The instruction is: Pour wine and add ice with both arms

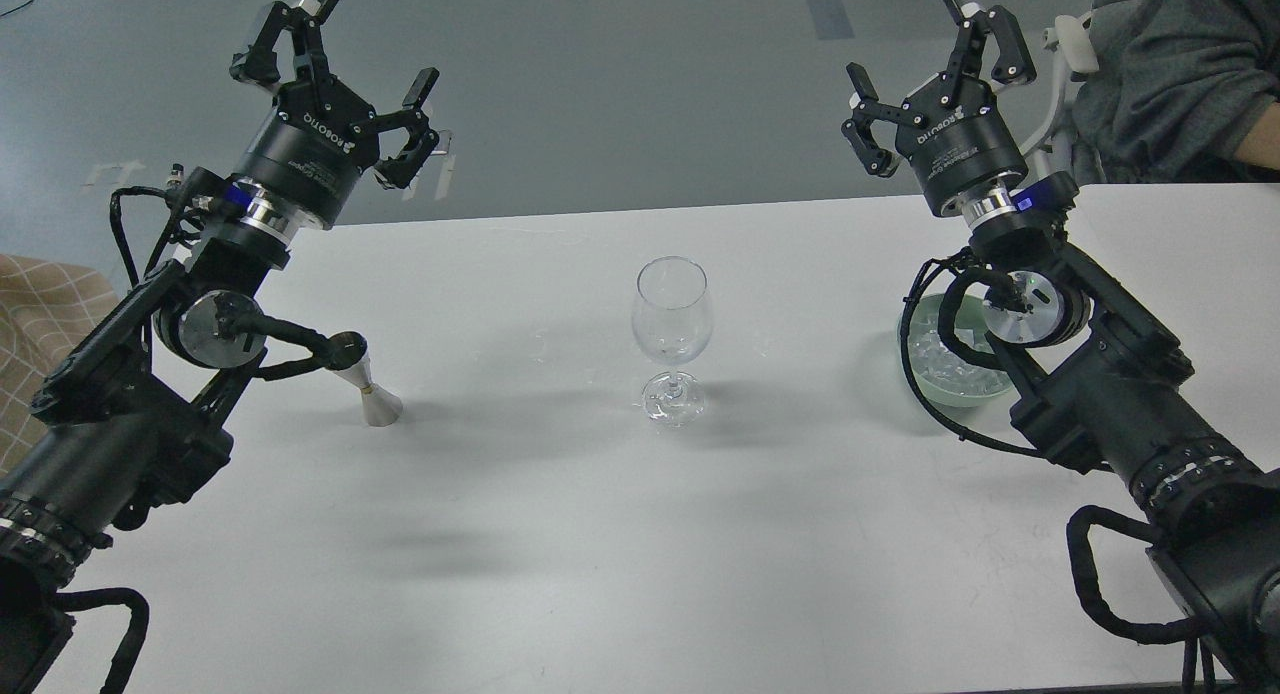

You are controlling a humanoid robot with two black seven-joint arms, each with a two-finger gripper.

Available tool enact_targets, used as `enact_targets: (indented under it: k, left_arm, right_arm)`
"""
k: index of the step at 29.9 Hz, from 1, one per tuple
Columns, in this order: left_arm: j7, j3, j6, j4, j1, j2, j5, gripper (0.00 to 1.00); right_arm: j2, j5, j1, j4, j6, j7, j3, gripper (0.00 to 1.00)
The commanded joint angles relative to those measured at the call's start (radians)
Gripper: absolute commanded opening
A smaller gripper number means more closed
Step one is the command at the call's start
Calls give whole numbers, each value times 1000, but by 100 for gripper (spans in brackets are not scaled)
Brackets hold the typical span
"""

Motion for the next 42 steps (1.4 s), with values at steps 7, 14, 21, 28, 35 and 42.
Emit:
enact_targets:
  k: [7, 14, 21, 28, 35, 42]
  left_arm:
    - [-4, -3, 0, 38, -1, -36, -3, 98]
    - [0, -19, 0, 113, -23, -65, -16, 98]
    - [-14, -27, 0, 118, -24, -74, -18, 98]
    - [-1, -29, 0, 116, -38, -74, -20, 98]
    - [-15, -30, 0, 115, -38, -86, -18, 98]
    - [-21, -33, 0, 100, -36, -86, -9, 98]
  right_arm:
    - [-19, 14, -5, 0, 0, 0, 1, 100]
    - [-29, 14, 15, -5, 0, 2, -2, 100]
    - [-60, 14, 21, -2, 0, 2, -10, 100]
    - [-81, 14, 19, -2, 0, -11, -16, 100]
    - [-77, 14, 19, 1, 0, -11, -13, 100]
    - [-71, 14, 21, 1, 0, -11, -10, 100]
